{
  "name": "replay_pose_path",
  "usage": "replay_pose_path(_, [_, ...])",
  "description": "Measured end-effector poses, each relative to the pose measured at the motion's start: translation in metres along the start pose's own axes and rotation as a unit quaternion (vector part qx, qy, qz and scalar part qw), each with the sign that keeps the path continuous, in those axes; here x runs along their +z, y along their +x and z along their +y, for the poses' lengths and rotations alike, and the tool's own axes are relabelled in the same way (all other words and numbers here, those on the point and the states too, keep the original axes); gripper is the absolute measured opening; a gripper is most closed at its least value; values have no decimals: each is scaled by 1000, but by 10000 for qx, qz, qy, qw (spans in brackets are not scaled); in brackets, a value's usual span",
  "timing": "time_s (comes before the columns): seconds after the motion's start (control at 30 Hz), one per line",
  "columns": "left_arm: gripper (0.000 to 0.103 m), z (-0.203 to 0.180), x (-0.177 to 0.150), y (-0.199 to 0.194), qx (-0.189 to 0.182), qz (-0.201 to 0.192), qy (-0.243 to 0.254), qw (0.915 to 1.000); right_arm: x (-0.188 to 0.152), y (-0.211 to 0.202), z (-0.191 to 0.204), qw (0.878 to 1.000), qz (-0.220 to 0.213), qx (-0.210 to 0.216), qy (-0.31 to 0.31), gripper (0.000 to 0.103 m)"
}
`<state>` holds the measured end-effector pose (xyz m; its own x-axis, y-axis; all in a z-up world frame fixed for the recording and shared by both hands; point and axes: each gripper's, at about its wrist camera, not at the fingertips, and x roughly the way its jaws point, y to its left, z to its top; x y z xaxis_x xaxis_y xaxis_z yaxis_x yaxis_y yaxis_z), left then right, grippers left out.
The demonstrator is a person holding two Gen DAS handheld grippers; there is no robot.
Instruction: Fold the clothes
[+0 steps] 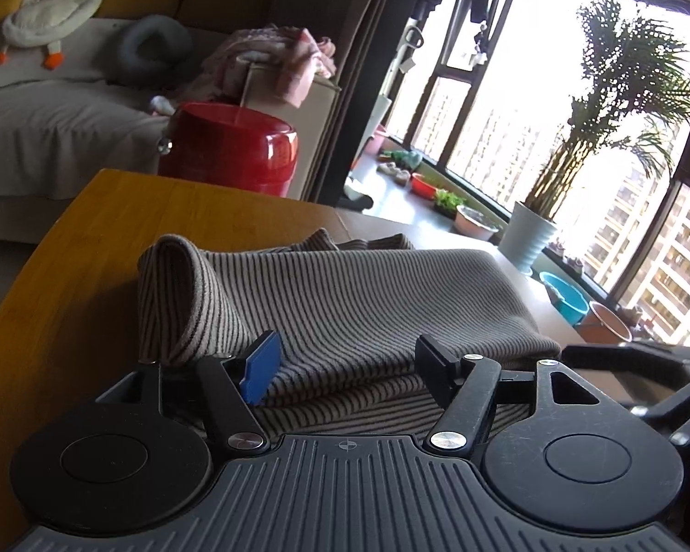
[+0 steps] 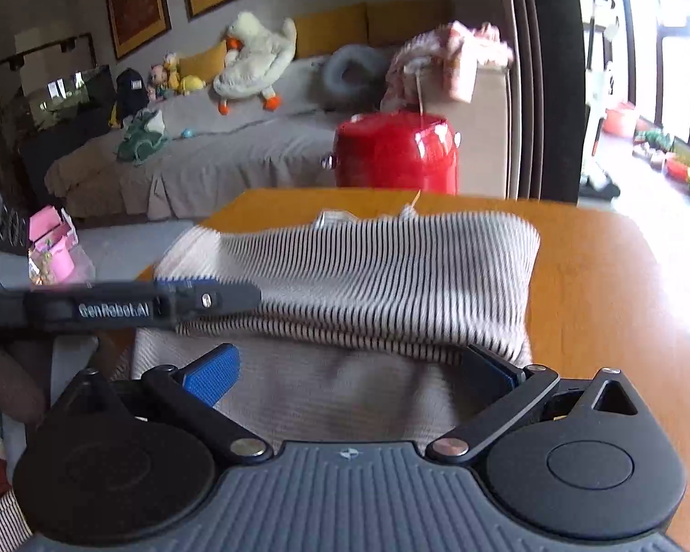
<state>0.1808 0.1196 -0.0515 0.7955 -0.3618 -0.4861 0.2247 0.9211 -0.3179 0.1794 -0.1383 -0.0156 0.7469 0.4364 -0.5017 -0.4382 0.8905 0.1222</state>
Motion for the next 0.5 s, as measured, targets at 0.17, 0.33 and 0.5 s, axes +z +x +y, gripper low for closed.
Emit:
replay_pose_path(0.17, [76,-2,0,1,-39,-8,30,10000,32,16,-11,9995,-224,-82,190,67])
replay_pose_path(0.33, [78,0,0,0,-85,-18,7,10000,23,71,-37,9952,575,-323,726,53])
replay_pose_path(0.5, [78,2,2,0,-141,-16,-54,9999,2,63,-35,9984,349,-375,258,50])
